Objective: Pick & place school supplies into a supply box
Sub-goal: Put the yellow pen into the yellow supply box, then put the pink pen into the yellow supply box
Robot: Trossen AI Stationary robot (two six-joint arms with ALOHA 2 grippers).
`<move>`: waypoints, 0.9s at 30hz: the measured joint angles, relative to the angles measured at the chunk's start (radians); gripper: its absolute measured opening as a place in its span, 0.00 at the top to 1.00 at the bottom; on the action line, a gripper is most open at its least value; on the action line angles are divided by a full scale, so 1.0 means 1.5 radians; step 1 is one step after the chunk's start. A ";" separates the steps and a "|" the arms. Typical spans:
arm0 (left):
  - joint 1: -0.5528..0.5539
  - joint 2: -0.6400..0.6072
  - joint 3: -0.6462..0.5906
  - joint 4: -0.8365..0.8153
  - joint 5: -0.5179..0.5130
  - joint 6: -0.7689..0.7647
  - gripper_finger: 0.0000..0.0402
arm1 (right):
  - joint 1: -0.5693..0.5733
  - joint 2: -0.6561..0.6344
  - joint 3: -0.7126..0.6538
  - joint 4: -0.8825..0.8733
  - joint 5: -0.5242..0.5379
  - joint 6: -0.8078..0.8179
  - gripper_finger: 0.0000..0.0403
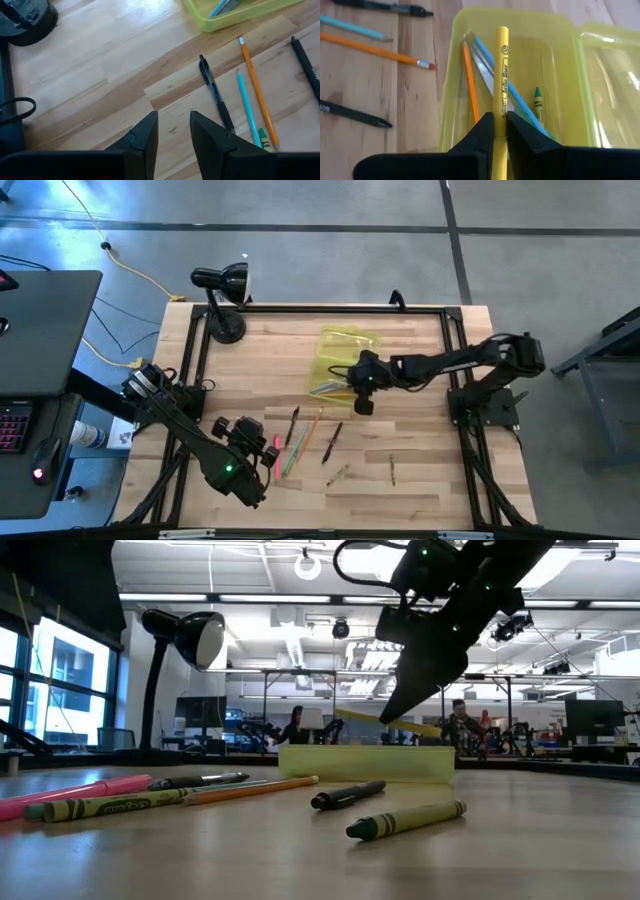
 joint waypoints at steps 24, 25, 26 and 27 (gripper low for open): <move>0.000 0.000 0.000 0.020 0.054 0.000 0.64 | 0.000 -0.014 0.000 0.038 0.086 0.042 0.69; 0.000 0.000 0.000 0.029 0.072 0.000 0.64 | 0.000 -0.023 0.000 0.039 0.085 0.048 0.69; 0.000 0.000 0.000 0.036 0.089 0.000 0.64 | 0.000 -0.034 0.000 0.039 0.082 0.053 0.69; 0.000 0.000 0.000 0.045 0.099 0.000 0.64 | 0.000 -0.045 0.000 0.038 0.076 0.059 0.69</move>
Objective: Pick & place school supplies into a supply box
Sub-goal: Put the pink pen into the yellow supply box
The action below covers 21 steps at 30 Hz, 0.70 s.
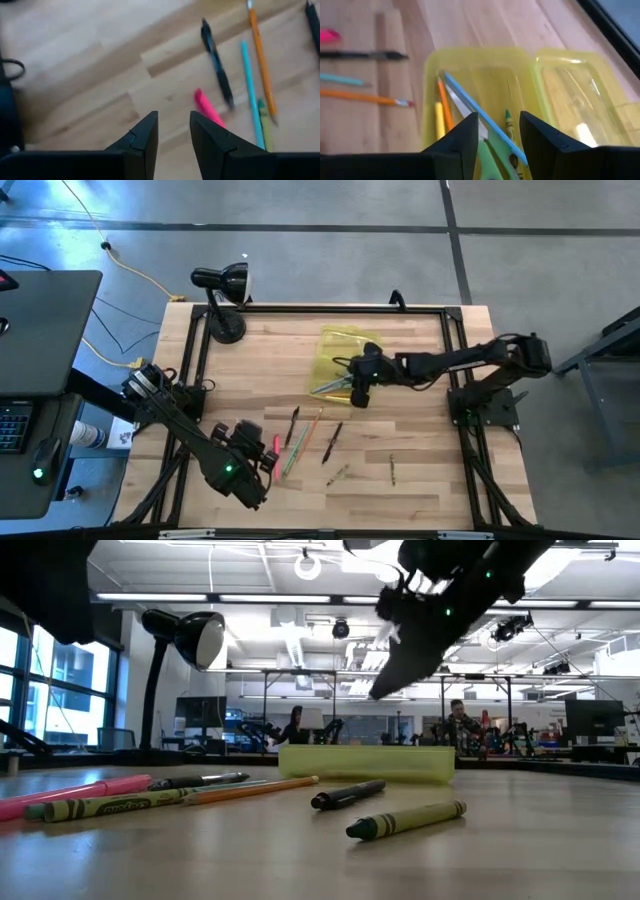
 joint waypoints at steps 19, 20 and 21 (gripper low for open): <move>0.045 0.097 0.000 0.200 0.063 -0.052 0.64 | 0.050 -0.068 0.000 -0.015 -0.074 0.056 0.69; 0.044 0.098 0.000 0.202 0.063 -0.052 0.64 | 0.052 -0.068 0.000 -0.016 -0.074 0.056 0.69; 0.044 0.099 0.000 0.201 0.063 -0.052 0.64 | 0.054 -0.068 0.000 -0.016 -0.074 0.056 0.69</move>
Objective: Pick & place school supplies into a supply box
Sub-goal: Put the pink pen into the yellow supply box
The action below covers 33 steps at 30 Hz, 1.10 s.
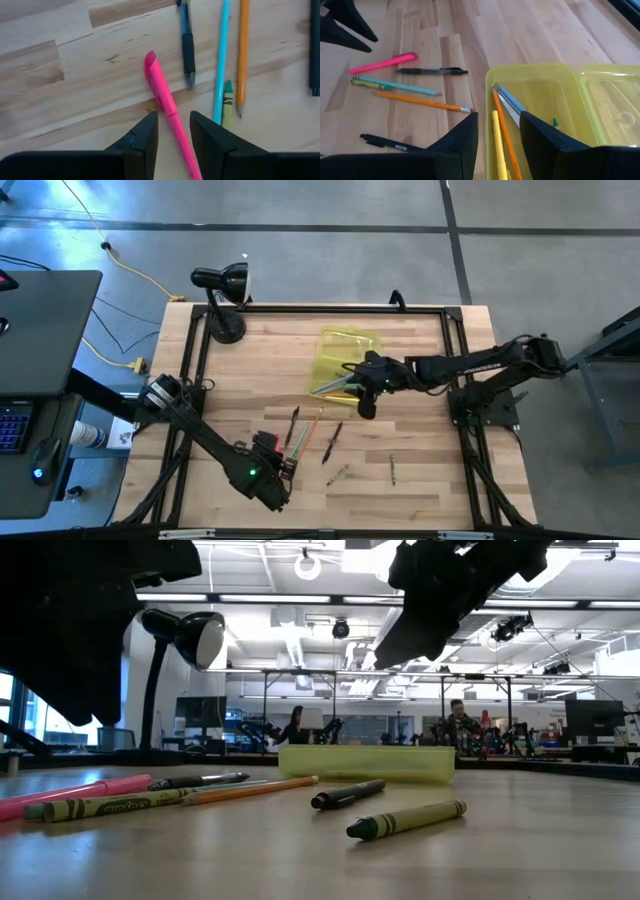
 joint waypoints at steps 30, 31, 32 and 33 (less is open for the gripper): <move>0.000 0.061 0.000 0.010 -0.047 -0.079 0.64 | 0.003 0.000 0.000 0.001 -0.002 -0.002 0.69; 0.000 0.063 0.000 0.014 -0.048 -0.083 0.64 | 0.003 0.000 0.000 0.001 -0.002 -0.002 0.69; 0.000 0.066 0.000 0.018 -0.048 -0.090 0.64 | 0.003 0.000 0.000 0.001 -0.002 -0.002 0.69; 0.000 0.070 0.000 0.018 -0.047 -0.095 0.64 | 0.003 0.000 0.000 0.001 -0.002 -0.002 0.69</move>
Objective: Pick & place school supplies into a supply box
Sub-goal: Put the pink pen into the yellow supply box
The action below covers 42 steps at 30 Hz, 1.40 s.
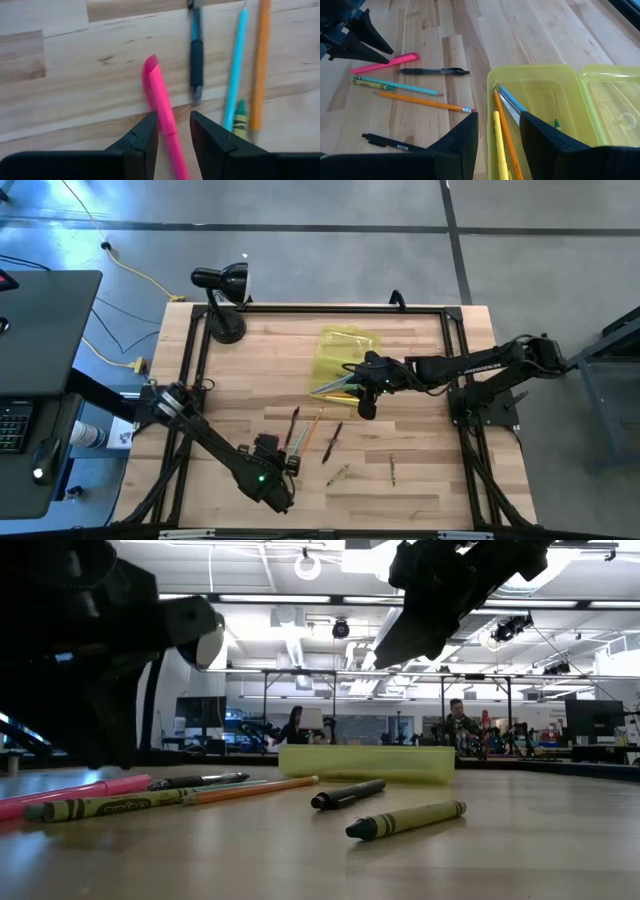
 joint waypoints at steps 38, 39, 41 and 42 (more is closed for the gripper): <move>-0.059 0.114 -0.026 -0.044 -0.038 -0.214 0.64 | 0.000 0.000 0.000 -0.011 -0.002 -0.016 0.69; -0.058 0.114 -0.026 -0.044 -0.036 -0.216 0.64 | 0.000 0.000 0.000 -0.011 -0.002 -0.016 0.69; -0.058 0.114 -0.026 -0.044 -0.046 -0.218 0.64 | 0.000 0.000 0.000 -0.011 -0.003 -0.016 0.69; -0.058 0.115 -0.027 -0.042 -0.057 -0.219 0.64 | 0.000 0.000 0.000 -0.011 -0.003 -0.017 0.69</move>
